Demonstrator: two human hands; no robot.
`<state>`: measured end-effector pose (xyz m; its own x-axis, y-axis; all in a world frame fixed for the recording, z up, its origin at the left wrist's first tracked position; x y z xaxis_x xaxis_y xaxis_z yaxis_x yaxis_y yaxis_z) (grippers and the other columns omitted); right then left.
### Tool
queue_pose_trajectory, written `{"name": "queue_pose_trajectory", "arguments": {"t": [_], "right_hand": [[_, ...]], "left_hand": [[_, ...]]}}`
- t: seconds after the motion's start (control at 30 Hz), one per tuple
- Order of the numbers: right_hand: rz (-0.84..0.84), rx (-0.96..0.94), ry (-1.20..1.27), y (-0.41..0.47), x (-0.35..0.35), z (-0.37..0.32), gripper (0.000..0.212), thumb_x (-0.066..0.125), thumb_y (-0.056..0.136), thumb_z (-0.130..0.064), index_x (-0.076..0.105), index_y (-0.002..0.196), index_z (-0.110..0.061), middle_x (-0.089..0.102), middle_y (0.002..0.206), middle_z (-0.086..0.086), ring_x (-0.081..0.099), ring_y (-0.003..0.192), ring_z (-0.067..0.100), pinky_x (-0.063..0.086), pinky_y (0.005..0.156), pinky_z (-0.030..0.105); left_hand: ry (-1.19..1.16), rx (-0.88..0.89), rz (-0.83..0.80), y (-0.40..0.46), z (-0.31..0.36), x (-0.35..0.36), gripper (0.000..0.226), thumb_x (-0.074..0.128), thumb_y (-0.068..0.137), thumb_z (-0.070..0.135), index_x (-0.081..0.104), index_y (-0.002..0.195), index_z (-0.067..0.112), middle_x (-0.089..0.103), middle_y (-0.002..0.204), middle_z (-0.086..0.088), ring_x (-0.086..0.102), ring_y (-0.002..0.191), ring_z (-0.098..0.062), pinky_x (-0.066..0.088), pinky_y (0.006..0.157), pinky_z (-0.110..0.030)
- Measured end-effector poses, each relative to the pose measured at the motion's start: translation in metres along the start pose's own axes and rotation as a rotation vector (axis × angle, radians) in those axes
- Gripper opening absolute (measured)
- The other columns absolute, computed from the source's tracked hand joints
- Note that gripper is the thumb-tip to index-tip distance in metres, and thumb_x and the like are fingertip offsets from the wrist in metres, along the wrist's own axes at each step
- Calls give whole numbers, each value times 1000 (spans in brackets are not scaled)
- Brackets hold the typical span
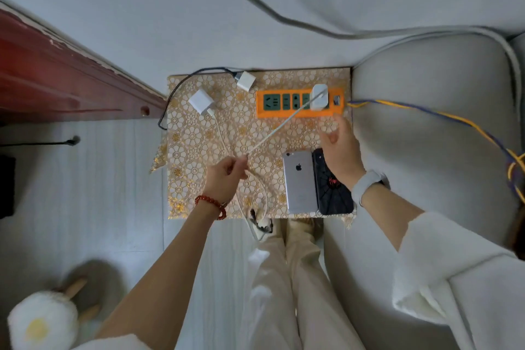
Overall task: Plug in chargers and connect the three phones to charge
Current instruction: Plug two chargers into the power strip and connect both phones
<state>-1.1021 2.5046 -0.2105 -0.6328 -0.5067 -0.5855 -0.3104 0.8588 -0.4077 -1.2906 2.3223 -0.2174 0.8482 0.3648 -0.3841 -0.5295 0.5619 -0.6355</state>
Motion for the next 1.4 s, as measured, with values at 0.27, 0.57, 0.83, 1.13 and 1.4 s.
{"name": "queue_pose_trajectory", "arguments": {"t": [0.27,0.57,0.83,1.13,1.4], "right_hand": [[-173,221,180,-101,30,34,25,40,91,-7,53,113,-6,61,87,6,58,76,18,46,66,25],[-790,1,3,-178,82,-16,39,41,91,-20,39,129,-27,48,126,-13,56,97,1,46,86,20],[-461,24,118,-139,6,-52,23,39,94,-7,57,79,-5,60,76,6,64,75,20,55,77,26],[-281,158,888,-86,-47,-117,15,51,90,-10,64,85,-6,71,70,7,72,74,24,60,69,30],[-730,64,204,-149,27,-59,23,45,91,-14,61,107,-11,63,115,10,61,101,23,51,84,31]], "left_hand": [[106,-143,-243,-58,-56,8,13,53,87,13,64,87,7,67,85,-9,60,81,-20,49,81,-30],[-583,-55,-297,-63,48,-13,14,46,90,7,58,82,8,72,65,-2,70,61,-20,58,55,-26],[-898,26,-213,-57,90,-37,20,41,93,12,60,99,9,73,88,-3,69,80,-21,59,73,-30],[-125,152,-591,-123,76,71,27,47,90,4,55,115,7,60,115,-5,59,102,-9,47,90,-22],[-837,-24,-261,-91,82,2,25,36,94,9,57,79,11,69,65,1,70,65,-18,60,65,-33]]}}
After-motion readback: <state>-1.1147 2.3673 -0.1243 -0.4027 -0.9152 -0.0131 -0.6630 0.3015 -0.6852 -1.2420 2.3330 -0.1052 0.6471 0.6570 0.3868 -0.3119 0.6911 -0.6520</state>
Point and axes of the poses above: each hand's wrist, its own y-axis towards the middle knuckle, its own x-axis out of the palm, z = x × y, the point moved 9 cm from there along y, towards the middle knuckle
